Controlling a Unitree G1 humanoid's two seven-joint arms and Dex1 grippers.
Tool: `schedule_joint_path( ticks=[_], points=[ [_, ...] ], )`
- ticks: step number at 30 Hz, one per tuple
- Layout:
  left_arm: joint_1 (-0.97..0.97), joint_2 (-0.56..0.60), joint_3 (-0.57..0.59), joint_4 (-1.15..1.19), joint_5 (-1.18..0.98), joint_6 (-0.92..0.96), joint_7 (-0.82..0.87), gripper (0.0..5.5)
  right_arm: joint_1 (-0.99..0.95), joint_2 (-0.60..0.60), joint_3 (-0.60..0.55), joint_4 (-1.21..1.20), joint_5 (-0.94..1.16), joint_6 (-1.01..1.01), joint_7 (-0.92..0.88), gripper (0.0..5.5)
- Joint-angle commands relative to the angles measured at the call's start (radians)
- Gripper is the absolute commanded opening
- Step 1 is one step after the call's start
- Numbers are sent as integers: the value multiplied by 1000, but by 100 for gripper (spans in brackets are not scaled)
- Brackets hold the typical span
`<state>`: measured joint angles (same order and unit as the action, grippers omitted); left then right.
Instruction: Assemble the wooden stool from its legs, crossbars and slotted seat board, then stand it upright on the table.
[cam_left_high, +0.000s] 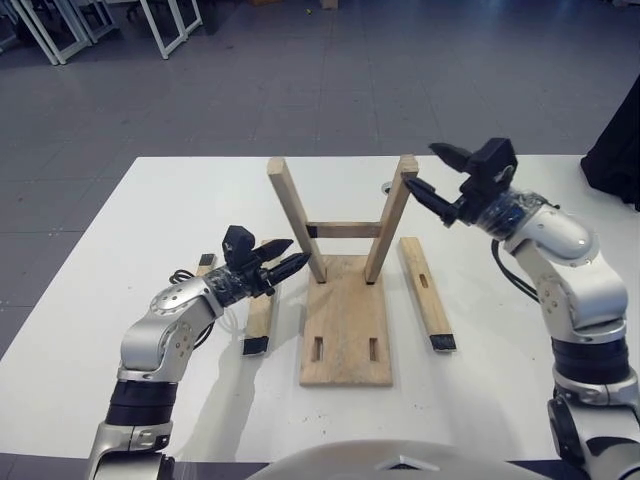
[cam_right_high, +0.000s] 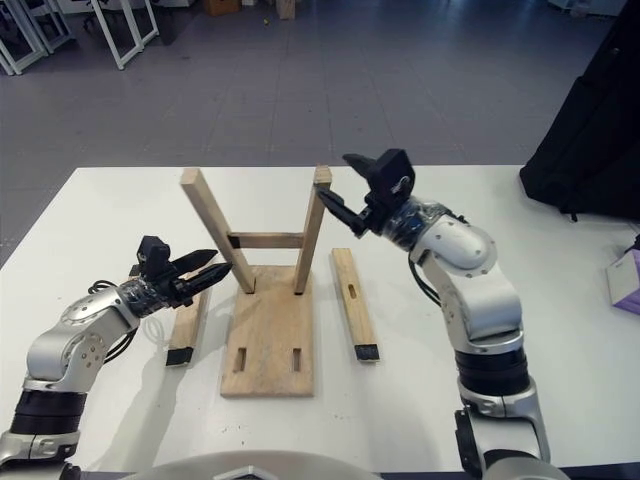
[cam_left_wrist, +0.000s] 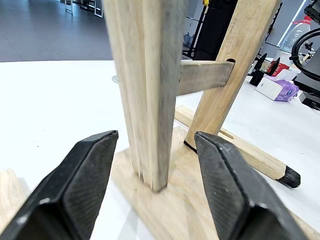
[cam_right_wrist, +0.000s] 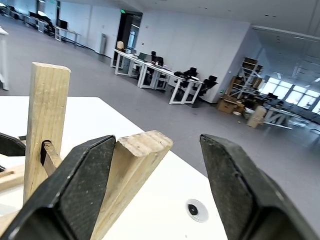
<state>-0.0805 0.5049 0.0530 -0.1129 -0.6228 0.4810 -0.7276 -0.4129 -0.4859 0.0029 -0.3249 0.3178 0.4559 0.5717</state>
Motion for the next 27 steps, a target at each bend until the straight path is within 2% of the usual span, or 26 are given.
schedule_joint_path(
  ticks=[1, 8, 11, 12, 14, 17, 19, 21, 27],
  points=[
    [8, -4, 13, -5, 12, 13, 5, 281, -36, -31, -62, 10, 16, 9, 3, 306],
    [46, 12, 45, -38, 29, 7, 7, 281, -40, 23, -36, -32, 43, 41, -19, 306],
    [82, 27, 96, -51, 79, -20, 68, 281, -66, 81, -95, -44, 115, 79, -81, 306],
    [92, 34, 133, -44, 90, -4, 112, 281, -47, 123, -124, -82, 131, 59, -131, 306],
    [104, 46, 216, -16, 145, -1, 224, 281, 58, 172, -124, -212, 188, 152, -215, 306],
    [124, 59, 273, 18, 223, -21, 315, 281, 193, 209, -47, -371, 309, 334, -283, 306],
    [151, 68, 295, 58, 242, 2, 328, 281, 257, 298, -10, -441, 337, 308, -345, 306],
    [181, 76, 278, 91, 266, 18, 320, 281, 316, 334, 4, -450, 326, 255, -364, 306],
    [189, 42, 220, 172, 337, 102, 371, 281, 376, 307, -5, -367, 301, 196, -332, 306]
  ],
)
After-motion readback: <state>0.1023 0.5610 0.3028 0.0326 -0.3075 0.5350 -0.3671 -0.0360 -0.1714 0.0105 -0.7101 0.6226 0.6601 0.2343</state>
